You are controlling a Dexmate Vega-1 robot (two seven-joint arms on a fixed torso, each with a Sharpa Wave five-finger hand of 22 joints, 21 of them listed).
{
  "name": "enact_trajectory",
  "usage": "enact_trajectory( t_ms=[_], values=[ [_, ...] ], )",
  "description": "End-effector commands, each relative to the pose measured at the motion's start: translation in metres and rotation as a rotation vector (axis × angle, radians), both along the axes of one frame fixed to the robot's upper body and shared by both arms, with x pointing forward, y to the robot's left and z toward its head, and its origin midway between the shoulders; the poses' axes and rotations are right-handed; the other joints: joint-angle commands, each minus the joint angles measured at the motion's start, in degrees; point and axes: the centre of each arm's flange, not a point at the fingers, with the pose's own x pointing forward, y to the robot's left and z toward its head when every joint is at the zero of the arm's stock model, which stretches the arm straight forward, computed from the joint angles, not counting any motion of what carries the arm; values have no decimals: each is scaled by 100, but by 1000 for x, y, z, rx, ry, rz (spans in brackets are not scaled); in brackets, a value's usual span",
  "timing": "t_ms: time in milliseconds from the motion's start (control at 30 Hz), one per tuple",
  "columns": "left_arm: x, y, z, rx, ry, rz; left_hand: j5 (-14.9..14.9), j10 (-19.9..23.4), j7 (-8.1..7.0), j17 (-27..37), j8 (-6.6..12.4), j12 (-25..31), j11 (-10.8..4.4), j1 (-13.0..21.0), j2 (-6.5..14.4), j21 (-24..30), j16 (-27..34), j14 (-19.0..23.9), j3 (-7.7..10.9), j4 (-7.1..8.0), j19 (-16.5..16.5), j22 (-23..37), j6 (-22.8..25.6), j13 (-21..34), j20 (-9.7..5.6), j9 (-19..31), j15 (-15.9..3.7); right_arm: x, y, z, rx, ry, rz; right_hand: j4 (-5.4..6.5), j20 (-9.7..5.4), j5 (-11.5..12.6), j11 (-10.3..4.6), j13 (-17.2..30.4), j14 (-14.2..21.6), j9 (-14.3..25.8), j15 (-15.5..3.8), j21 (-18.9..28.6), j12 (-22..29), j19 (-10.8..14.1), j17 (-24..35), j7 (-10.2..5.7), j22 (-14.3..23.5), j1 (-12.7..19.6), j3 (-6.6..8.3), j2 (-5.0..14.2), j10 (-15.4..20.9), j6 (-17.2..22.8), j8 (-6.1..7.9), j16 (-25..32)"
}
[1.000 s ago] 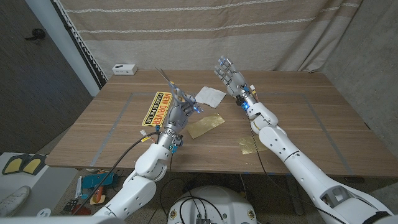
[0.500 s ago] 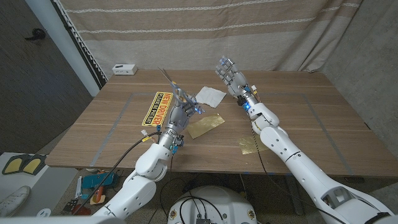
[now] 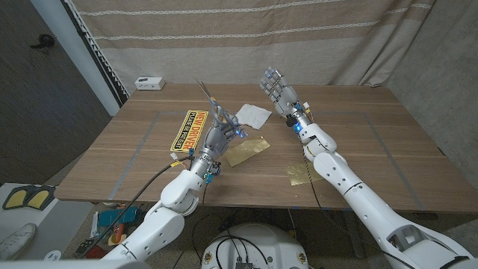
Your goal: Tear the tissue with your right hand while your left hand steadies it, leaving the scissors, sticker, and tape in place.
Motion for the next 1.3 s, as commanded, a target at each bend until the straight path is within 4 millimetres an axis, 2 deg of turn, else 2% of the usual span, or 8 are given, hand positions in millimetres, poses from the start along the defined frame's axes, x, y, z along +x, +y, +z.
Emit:
enact_trajectory(
  t_ms=[33, 833, 867, 900, 933, 1133, 1233, 1300],
  values=[
    [0, 5, 0, 60, 30, -20, 3, -39, 1322, 21, -58, -29, -69, -148, 16, -65, -38, -77, -232, -192, -47, -28, -1292, 29, -100, 11, -444, 3, -2, 2, 4, -5, -8, -23, 28, 44, -17, 11, -17, -5, -474, -7, 41, -1, -4, 26, 14, -44, -32, -16, 27, 12, -13, 29],
    [-20, 24, 4, 147, 81, 30, 45, 154, 1362, -49, -67, -19, -33, -186, 25, -106, -35, 40, -209, -222, -4, -10, -1106, -49, -126, -5, -443, 14, -5, -2, 8, 0, -44, -24, 34, 47, -18, 11, -24, -5, -473, -34, 38, -5, -5, 30, 15, -58, -44, -19, 22, -19, -25, 27],
    [-21, 25, 4, 150, 86, 32, 49, 160, 1373, -72, -73, -11, -30, -184, 25, -105, -47, 46, -210, -222, -8, -2, -1100, -39, -128, -12, -440, 14, -5, -2, 7, -3, -47, -25, 38, 47, -19, 11, -30, -5, -489, -40, 36, -8, -5, 33, 15, -59, -45, -20, 16, -27, -27, 24],
    [-22, 26, 3, 153, 91, 33, 51, 166, 1375, -75, -73, -11, -28, -182, 24, -107, -46, 52, -210, -222, 4, -9, -1102, -41, -132, -6, -434, 13, -5, -2, -6, -13, -59, -34, 36, 52, -12, 10, -93, -4, -656, -56, 33, 3, -7, 35, 15, -53, -44, -12, 1, -31, -24, -1],
    [-23, 27, 2, 155, 98, 32, 54, 168, 1376, -68, -73, -9, -38, -180, 25, -107, -42, 50, -210, -223, -4, -3, -1099, -38, -132, -4, -440, 13, -5, -2, -6, -10, -64, -36, 31, 53, -11, 10, -102, -4, -699, -63, 34, 2, -7, 37, 15, -53, -45, -12, -1, -30, -22, -4],
    [-26, 31, -2, 170, 133, 33, 70, 193, 1366, -55, -72, 15, -25, -162, 25, -105, -26, 67, -209, -224, -3, 21, -1060, -13, -130, 6, -442, 13, -5, -5, -32, -20, -85, -37, 101, 55, -13, 10, -188, -3, -757, -115, 28, -59, -6, 49, 13, -66, -54, -13, -28, -58, -28, -33],
    [-28, 32, -1, 180, 135, 34, 79, 223, 1366, -93, -68, 71, -21, -151, 24, -104, -34, 105, -209, -224, 20, 25, -1028, 63, -133, 17, -459, 12, -6, -6, -49, -31, -117, -38, 127, 64, 0, 9, -235, -3, -863, -148, 9, -69, 3, 133, 13, -66, -45, 20, -100, -173, -60, -32],
    [-29, 32, -1, 181, 139, 29, 83, 234, 1374, -56, -51, 167, -27, -145, 23, -92, -6, 118, -210, -224, 30, 47, -979, 212, -139, 31, -452, 11, -7, -5, -69, -44, -143, -43, 63, 76, 20, 8, -131, -3, -936, -169, 5, -69, 19, 147, 12, -41, -12, 85, -120, -200, -56, 25]
  ],
)
